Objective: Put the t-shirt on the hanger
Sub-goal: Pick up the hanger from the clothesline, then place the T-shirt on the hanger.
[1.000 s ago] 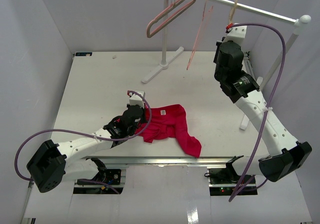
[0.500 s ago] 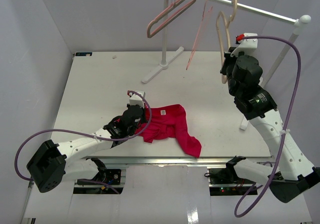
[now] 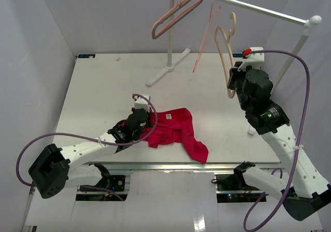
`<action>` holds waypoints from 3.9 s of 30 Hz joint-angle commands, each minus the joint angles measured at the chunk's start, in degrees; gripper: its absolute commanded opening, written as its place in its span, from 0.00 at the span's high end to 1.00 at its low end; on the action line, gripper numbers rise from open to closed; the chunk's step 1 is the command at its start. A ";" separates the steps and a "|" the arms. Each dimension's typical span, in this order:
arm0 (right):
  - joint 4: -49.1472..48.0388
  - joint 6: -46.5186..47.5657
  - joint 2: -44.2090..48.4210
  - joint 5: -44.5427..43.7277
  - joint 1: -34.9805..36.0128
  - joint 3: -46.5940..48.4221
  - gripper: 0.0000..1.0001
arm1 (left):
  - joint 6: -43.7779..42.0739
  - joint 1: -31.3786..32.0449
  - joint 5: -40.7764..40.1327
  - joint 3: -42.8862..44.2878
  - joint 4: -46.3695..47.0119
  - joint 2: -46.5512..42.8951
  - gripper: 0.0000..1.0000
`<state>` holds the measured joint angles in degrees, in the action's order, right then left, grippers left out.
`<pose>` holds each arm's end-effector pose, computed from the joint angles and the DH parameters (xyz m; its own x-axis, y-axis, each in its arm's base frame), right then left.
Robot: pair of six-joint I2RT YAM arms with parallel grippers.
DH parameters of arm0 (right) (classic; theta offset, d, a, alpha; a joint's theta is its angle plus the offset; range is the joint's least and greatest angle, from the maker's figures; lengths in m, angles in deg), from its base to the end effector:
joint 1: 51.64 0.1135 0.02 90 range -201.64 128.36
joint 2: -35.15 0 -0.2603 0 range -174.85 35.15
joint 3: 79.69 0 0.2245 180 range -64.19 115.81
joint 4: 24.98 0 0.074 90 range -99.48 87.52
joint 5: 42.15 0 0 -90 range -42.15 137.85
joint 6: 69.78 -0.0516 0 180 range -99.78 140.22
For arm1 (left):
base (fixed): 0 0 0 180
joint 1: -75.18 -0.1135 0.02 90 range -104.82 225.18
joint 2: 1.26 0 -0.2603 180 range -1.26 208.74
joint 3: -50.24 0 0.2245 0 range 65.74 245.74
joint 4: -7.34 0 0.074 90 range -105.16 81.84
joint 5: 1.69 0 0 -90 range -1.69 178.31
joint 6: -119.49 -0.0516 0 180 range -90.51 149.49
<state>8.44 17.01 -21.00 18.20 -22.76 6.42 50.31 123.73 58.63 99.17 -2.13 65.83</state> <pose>0.1771 0.0685 0.4346 -0.0521 0.0269 -0.9983 0.0156 0.9995 0.0261 0.1762 -0.1609 0.2282 -0.4152 0.0036 -0.9097 0.2281 0.9685 -0.1003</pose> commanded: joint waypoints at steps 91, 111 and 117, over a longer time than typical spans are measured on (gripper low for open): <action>22.64 -1.10 46.40 50.61 0.12 -25.07 0.92 | 11.62 -8.39 10.29 16.67 -19.21 3.82 1.00; 14.75 -1.29 41.54 53.46 0.12 -27.83 0.92 | 11.76 -8.39 16.27 17.78 -18.72 -0.44 1.00; 9.63 -3.44 37.11 54.51 0.12 -27.42 0.92 | 10.70 -8.39 18.55 20.20 -20.08 -1.64 1.00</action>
<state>26.47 15.24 19.16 70.46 -22.43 -21.60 61.80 115.47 74.33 115.18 -21.67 66.96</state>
